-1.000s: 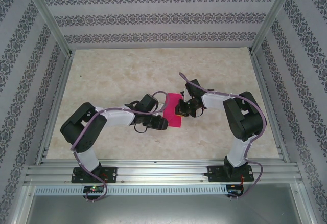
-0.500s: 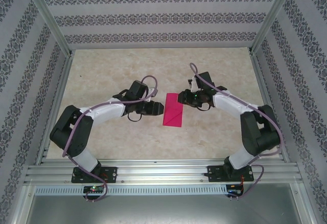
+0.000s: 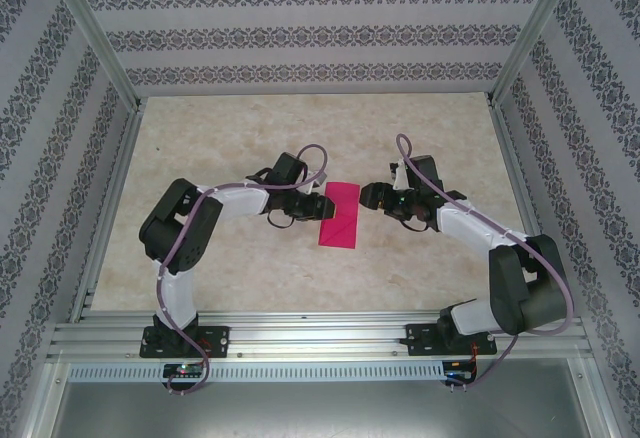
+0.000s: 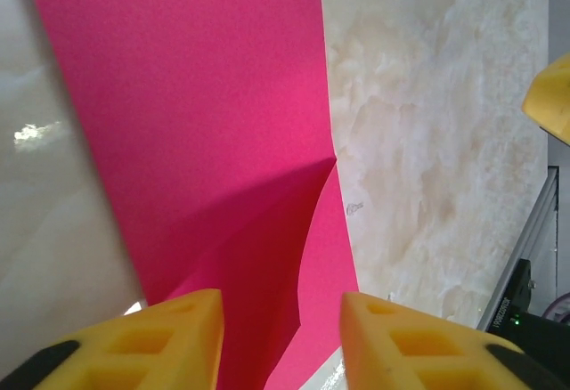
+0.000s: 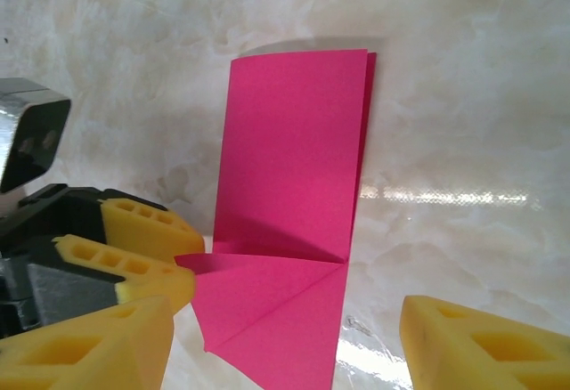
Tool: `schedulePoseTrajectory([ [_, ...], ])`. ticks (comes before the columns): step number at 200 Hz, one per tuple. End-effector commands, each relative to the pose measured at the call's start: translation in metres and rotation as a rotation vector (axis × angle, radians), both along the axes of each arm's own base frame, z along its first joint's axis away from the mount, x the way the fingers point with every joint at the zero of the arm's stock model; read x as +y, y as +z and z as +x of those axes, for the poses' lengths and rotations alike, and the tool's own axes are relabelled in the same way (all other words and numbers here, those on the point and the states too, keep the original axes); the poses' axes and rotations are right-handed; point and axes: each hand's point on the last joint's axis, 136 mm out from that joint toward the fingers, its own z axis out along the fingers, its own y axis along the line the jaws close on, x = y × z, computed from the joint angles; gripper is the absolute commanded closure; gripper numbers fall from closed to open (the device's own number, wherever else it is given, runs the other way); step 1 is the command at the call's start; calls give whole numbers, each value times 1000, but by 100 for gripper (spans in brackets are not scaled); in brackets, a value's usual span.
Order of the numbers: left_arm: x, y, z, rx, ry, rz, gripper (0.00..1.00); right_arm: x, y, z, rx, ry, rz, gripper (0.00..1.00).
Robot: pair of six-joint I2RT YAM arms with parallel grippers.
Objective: Fold a paper plane with a square sheet of paper (fold left side to right side)
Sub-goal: Turn over the paper at the center of the table.
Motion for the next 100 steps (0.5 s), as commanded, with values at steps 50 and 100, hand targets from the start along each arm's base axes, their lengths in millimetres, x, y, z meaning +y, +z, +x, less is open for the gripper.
schedulePoseTrajectory([
  [50,-6,15,8,-68,-12,-17,89,14,8,5,-26,34,105,28],
  [100,7,22,6,-96,17,9,90,28,-4,6,19,67,158,29],
])
